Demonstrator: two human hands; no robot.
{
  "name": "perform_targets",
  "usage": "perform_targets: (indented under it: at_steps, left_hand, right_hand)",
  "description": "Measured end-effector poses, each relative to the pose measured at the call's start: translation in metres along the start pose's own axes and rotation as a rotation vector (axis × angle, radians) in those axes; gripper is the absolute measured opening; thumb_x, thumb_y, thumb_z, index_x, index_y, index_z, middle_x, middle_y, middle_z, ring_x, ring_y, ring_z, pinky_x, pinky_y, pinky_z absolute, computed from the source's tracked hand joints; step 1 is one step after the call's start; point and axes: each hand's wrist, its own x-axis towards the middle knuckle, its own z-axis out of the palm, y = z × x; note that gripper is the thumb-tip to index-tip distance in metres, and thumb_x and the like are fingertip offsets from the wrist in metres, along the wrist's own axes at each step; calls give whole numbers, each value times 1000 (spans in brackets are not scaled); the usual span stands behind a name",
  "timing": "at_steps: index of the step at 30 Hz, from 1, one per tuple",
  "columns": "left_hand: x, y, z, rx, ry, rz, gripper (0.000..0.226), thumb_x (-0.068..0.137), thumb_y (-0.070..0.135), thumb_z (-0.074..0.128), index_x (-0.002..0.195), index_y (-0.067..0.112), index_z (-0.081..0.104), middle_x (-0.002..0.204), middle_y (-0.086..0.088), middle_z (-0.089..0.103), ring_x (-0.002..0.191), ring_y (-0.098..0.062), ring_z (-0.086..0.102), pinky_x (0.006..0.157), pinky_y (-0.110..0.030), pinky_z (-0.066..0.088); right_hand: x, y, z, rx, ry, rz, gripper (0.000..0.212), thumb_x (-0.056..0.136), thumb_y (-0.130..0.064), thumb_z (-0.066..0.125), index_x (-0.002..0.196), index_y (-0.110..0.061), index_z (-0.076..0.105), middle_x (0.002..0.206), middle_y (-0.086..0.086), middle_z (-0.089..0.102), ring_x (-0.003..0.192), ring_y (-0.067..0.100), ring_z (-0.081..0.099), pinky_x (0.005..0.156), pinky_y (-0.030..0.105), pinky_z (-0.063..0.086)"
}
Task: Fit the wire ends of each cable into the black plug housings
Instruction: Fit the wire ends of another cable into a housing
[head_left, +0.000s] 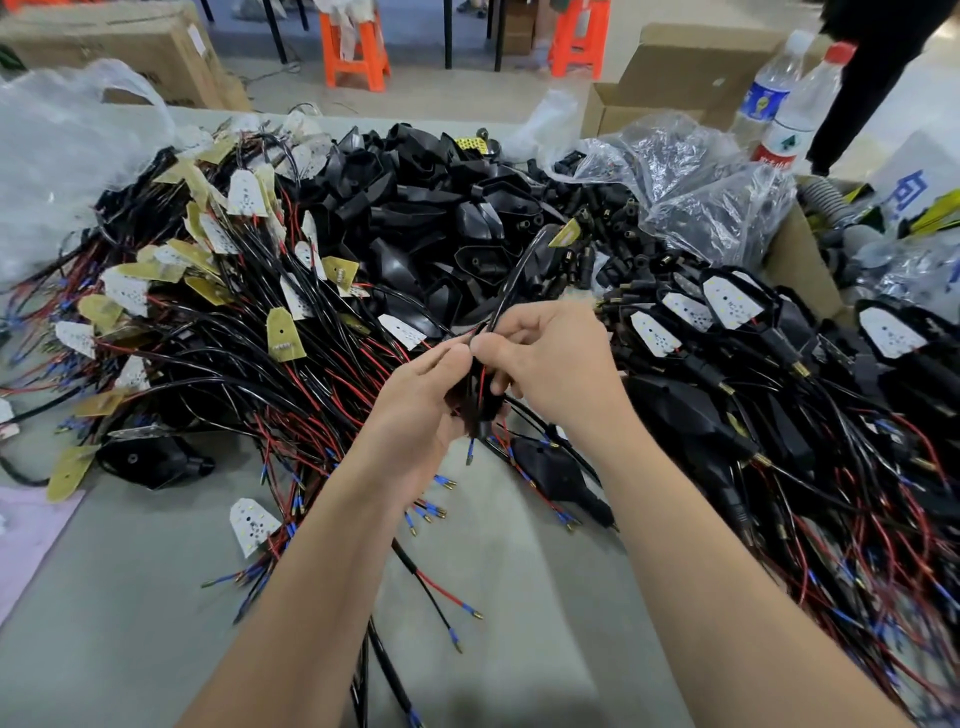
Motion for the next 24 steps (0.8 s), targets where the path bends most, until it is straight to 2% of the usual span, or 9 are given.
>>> perform_targets:
  at_steps: [3, 4, 7, 10, 12, 15, 18, 21, 24]
  left_hand:
    - [2, -1, -1, -105, 4, -28, 45, 112, 30, 35, 131, 0, 64, 118, -16, 73, 102, -28, 71, 85, -41, 61]
    - [3, -1, -2, -150, 22, -40, 47, 113, 33, 33, 133, 3, 64, 127, -16, 72, 110, -28, 71, 86, -40, 60]
    - [5, -1, -3, -251, 62, -59, 48, 114, 35, 33, 126, 7, 70, 126, -14, 73, 114, -27, 71, 87, -39, 59]
    - [6, 0, -1, -311, 93, -62, 48, 112, 31, 40, 97, 13, 81, 100, -6, 78, 89, -19, 76, 70, -32, 61]
    - [7, 2, -1, -376, 103, -53, 41, 110, 32, 43, 97, 12, 77, 99, -6, 73, 91, -20, 72, 74, -33, 61]
    - [6, 5, -2, -429, 112, -72, 31, 105, 36, 48, 104, 15, 70, 104, -6, 69, 97, -22, 68, 80, -34, 57]
    - [10, 2, -2, -492, 229, -80, 18, 106, 21, 53, 100, 14, 68, 91, -4, 73, 83, -17, 72, 70, -30, 61]
    - [16, 7, -5, -526, 299, -27, 19, 106, 12, 49, 96, 16, 64, 78, 2, 68, 76, -13, 66, 66, -27, 58]
    - [18, 13, -8, -614, 210, -11, 30, 96, -4, 42, 97, 15, 64, 83, 0, 65, 77, -15, 64, 69, -26, 57]
  right_hand:
    - [-2, 5, 3, -30, -53, 7, 15, 82, -20, 81, 69, -13, 74, 63, 14, 66, 51, 13, 54, 52, 27, 44]
    - [-3, 6, 3, -75, -66, -1, 14, 79, -22, 82, 68, -19, 75, 65, 6, 68, 53, 9, 55, 56, 28, 46]
    - [-8, 6, 10, -220, -54, -53, 27, 74, -22, 86, 56, -34, 70, 73, -28, 62, 70, -13, 54, 64, 7, 37]
    - [-13, 12, 18, -321, -65, -132, 21, 78, -19, 83, 61, -26, 73, 76, -21, 50, 83, -15, 50, 70, 1, 31]
    - [-14, 17, 21, -415, -118, -205, 14, 81, -16, 80, 68, -13, 75, 84, -17, 49, 87, 0, 48, 70, 8, 31]
    - [-16, 19, 24, -506, -190, -204, 7, 87, -16, 74, 81, -12, 75, 106, 3, 55, 98, 14, 50, 74, 21, 32]
    - [-26, 20, 29, -377, -81, -240, 20, 86, -9, 72, 102, -20, 78, 116, 0, 64, 106, 13, 59, 85, 17, 39]
    - [-39, 17, 31, 27, 141, -128, 32, 84, -7, 72, 108, -29, 75, 100, -11, 73, 94, 6, 69, 78, 17, 53]
    - [-48, 18, 35, 90, 59, 68, 42, 84, -12, 71, 117, -36, 62, 86, -7, 76, 78, 8, 70, 73, 22, 55]
